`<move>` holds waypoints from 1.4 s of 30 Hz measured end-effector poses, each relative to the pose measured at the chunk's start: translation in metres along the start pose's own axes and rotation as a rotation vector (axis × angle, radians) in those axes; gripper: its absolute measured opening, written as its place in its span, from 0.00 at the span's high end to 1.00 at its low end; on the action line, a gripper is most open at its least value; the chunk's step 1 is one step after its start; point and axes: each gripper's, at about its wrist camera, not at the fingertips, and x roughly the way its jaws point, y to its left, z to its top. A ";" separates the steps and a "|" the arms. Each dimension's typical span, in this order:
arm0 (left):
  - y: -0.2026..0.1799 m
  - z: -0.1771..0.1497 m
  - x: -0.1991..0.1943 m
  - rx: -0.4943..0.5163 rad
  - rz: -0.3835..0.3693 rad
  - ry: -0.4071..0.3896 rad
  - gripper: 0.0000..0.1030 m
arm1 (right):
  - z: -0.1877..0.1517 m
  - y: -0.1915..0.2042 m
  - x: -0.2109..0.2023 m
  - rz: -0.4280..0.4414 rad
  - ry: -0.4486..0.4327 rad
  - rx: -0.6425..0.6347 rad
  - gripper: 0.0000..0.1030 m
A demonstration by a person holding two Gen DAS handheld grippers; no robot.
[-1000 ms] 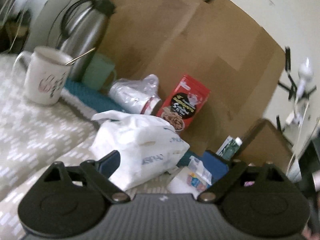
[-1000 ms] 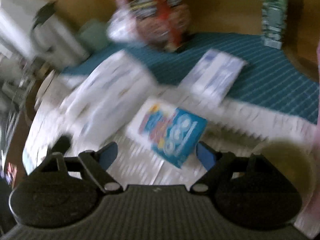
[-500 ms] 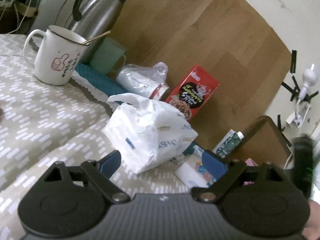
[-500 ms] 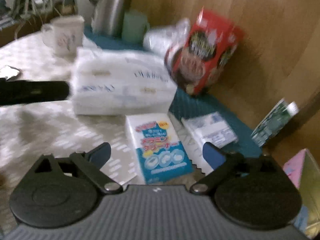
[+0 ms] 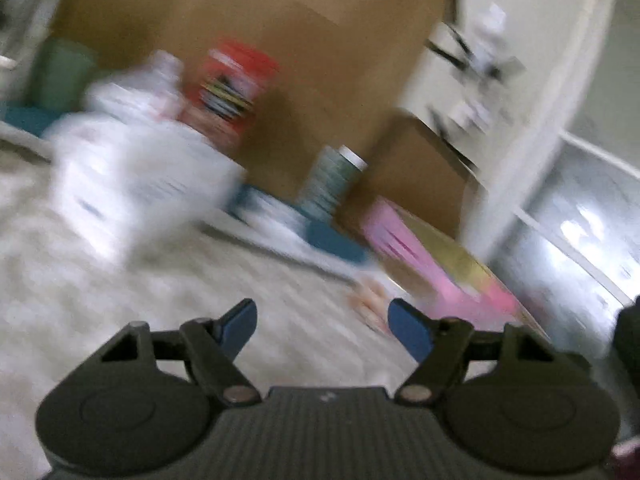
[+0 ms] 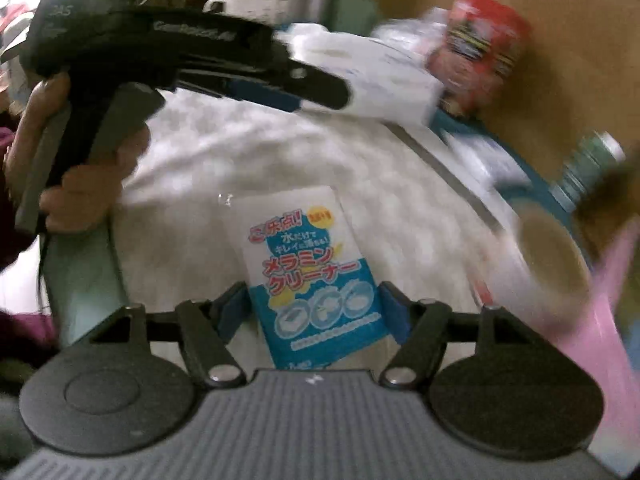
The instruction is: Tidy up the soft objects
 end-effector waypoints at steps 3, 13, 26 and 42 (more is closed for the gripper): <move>-0.038 -0.015 0.016 0.077 -0.044 0.094 0.28 | -0.046 -0.003 -0.029 -0.120 -0.059 0.091 0.16; -0.106 -0.043 0.060 0.210 -0.056 0.257 0.28 | -0.127 0.012 -0.069 -0.228 -0.258 0.415 0.09; -0.136 -0.065 0.072 0.250 -0.075 0.344 0.29 | -0.134 0.015 -0.065 -0.290 -0.331 0.416 0.34; -0.226 -0.088 0.144 0.404 -0.203 0.476 0.29 | -0.202 -0.020 -0.110 -0.504 -0.380 0.652 0.36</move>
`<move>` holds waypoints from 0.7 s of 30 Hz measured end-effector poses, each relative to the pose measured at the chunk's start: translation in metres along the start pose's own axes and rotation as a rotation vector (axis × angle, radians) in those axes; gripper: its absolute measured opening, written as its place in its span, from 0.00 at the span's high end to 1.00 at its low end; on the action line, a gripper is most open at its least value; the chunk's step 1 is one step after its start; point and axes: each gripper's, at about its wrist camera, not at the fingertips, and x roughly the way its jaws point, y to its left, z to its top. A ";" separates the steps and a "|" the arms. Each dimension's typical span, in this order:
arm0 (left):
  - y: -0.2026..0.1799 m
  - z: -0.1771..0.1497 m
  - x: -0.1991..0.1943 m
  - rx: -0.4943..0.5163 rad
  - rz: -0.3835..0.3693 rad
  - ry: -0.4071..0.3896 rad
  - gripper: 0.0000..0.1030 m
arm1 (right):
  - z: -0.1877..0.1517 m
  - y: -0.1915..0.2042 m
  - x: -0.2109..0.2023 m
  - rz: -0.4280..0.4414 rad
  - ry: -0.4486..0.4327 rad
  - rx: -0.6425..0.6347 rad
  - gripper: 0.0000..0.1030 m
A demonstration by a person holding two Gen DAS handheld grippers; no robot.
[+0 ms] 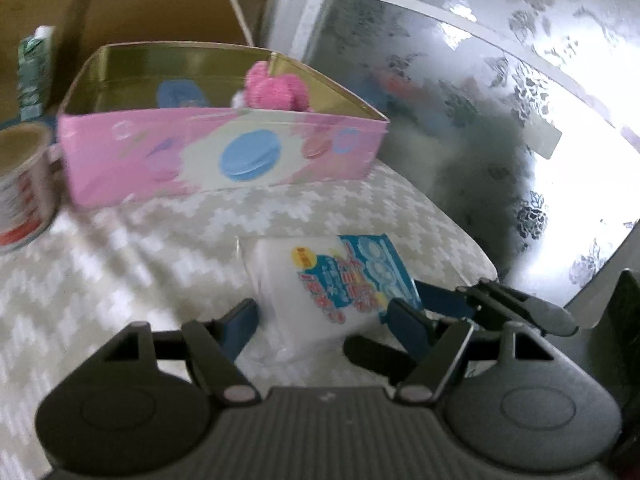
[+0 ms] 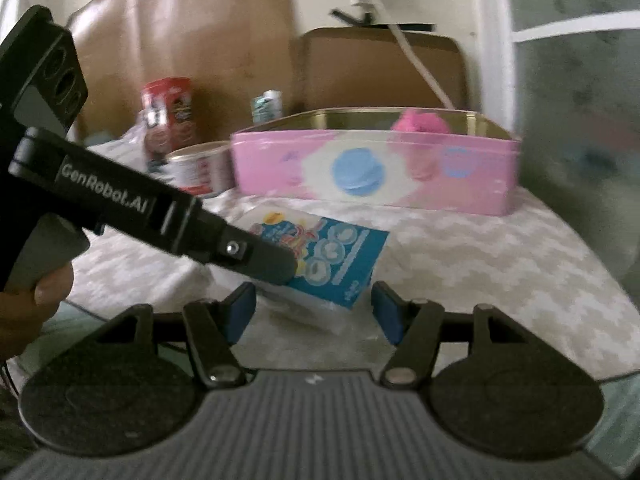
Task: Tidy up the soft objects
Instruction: 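Set the sponge packet on the bed beside the pink tin, open left gripper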
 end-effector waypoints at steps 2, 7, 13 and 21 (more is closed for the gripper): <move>-0.005 0.004 0.006 0.013 0.010 0.003 0.29 | -0.001 -0.008 -0.003 -0.028 -0.014 0.015 0.36; -0.012 0.013 0.015 0.032 0.059 -0.002 0.27 | -0.007 -0.025 -0.009 -0.074 -0.032 0.038 0.35; -0.016 0.014 0.023 0.039 0.098 -0.001 0.20 | -0.014 -0.032 -0.010 -0.071 -0.043 0.061 0.35; -0.023 0.011 0.026 0.054 0.149 -0.005 0.14 | -0.021 -0.028 -0.011 -0.074 -0.062 0.042 0.32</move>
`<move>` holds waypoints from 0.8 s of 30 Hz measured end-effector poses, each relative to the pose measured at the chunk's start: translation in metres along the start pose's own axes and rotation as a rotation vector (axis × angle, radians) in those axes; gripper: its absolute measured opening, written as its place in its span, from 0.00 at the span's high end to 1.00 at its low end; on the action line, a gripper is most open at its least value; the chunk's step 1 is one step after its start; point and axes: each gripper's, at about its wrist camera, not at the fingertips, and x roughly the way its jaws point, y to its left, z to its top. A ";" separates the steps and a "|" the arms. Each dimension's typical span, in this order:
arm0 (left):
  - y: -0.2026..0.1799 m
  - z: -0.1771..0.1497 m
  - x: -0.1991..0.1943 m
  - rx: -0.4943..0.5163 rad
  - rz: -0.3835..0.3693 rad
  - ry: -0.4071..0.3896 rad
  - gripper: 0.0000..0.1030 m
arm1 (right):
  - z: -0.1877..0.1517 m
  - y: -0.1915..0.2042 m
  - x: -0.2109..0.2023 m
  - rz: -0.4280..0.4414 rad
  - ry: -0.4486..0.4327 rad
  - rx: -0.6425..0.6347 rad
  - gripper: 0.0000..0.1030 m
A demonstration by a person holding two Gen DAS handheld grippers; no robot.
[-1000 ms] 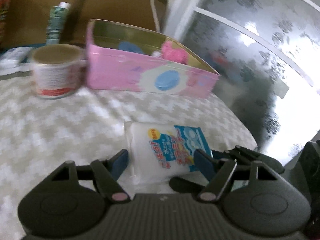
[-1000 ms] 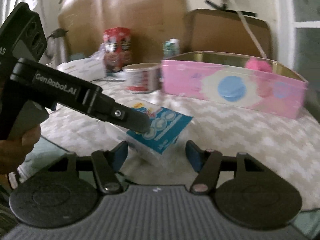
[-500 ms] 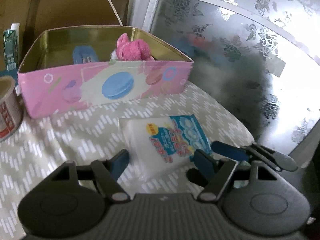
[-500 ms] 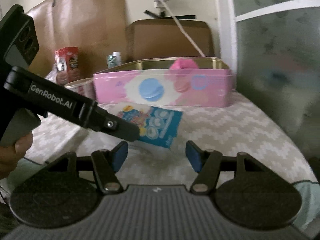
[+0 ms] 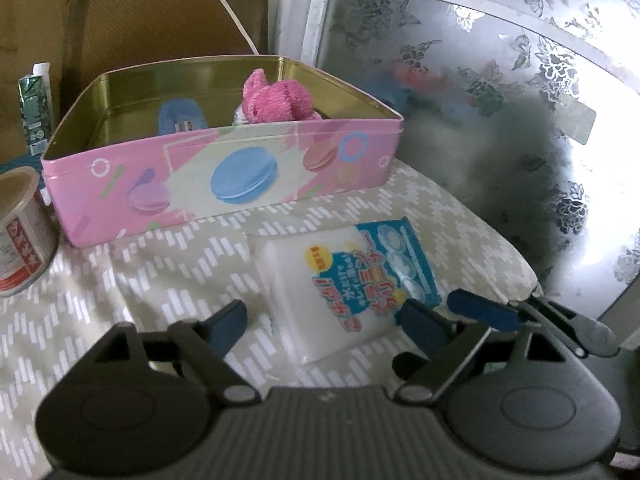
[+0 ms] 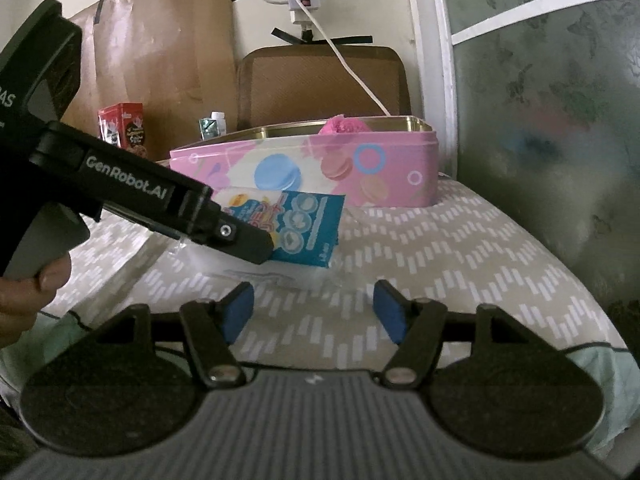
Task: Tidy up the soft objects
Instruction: 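Set the sponge packet on the bed beside the pink tin, open left gripper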
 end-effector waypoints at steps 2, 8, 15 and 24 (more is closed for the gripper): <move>-0.001 -0.001 -0.001 0.004 0.009 0.001 0.14 | -0.001 0.000 0.000 -0.001 0.001 -0.006 0.32; -0.002 -0.005 -0.007 0.013 0.047 0.003 0.13 | -0.001 0.004 0.000 -0.006 0.006 -0.030 0.27; 0.002 -0.015 -0.018 -0.003 0.103 -0.014 0.07 | -0.001 0.012 0.002 -0.011 0.019 -0.048 0.22; 0.009 -0.029 -0.035 -0.007 0.161 -0.031 0.04 | -0.003 0.031 0.001 0.000 0.040 -0.073 0.18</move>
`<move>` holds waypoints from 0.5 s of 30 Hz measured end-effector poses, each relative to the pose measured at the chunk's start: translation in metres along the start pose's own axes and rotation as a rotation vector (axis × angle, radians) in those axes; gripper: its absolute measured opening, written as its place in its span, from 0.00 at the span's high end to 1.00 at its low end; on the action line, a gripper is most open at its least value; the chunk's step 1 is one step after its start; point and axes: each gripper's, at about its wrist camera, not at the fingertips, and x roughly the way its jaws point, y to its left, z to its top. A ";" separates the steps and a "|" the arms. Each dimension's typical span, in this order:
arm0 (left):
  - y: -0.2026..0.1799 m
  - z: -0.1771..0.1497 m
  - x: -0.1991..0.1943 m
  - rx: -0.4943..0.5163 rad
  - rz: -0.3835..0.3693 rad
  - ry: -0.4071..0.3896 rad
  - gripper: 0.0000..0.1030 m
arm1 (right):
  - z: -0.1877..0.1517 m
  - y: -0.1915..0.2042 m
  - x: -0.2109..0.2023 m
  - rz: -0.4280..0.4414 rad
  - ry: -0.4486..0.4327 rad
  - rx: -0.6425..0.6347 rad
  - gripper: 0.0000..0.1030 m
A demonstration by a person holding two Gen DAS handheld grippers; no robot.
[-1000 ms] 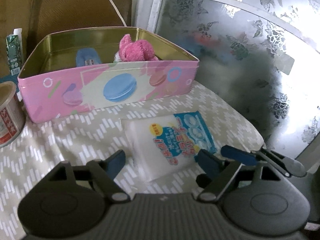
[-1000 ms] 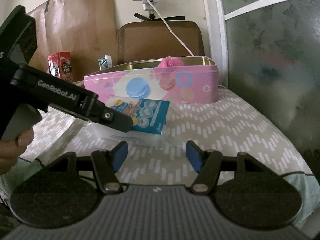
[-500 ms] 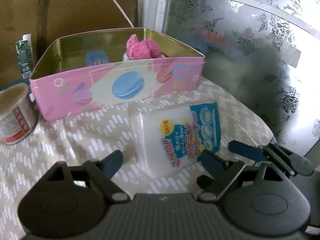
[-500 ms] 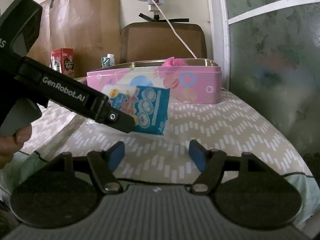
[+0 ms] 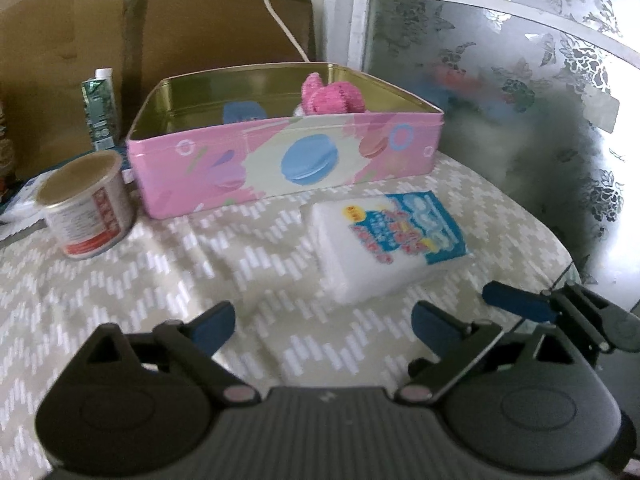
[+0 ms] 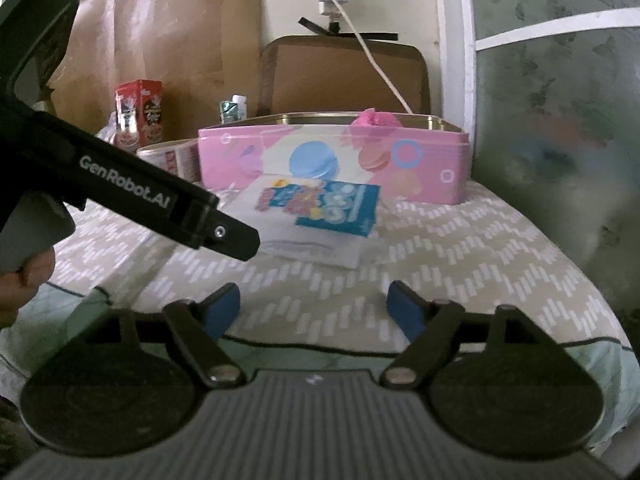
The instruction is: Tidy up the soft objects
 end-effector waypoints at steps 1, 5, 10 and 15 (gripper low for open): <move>0.002 -0.001 -0.002 -0.004 0.006 -0.003 0.04 | 0.000 0.002 0.000 -0.003 0.002 0.000 0.18; 0.010 -0.006 -0.009 -0.019 0.024 -0.015 0.04 | -0.001 0.010 0.001 -0.031 0.003 0.028 0.14; 0.020 -0.012 -0.013 -0.046 0.034 -0.013 0.04 | -0.006 0.023 0.001 -0.094 -0.020 0.050 0.11; 0.028 -0.020 -0.012 -0.070 0.049 -0.012 0.00 | -0.012 0.033 0.000 -0.142 -0.051 0.071 0.07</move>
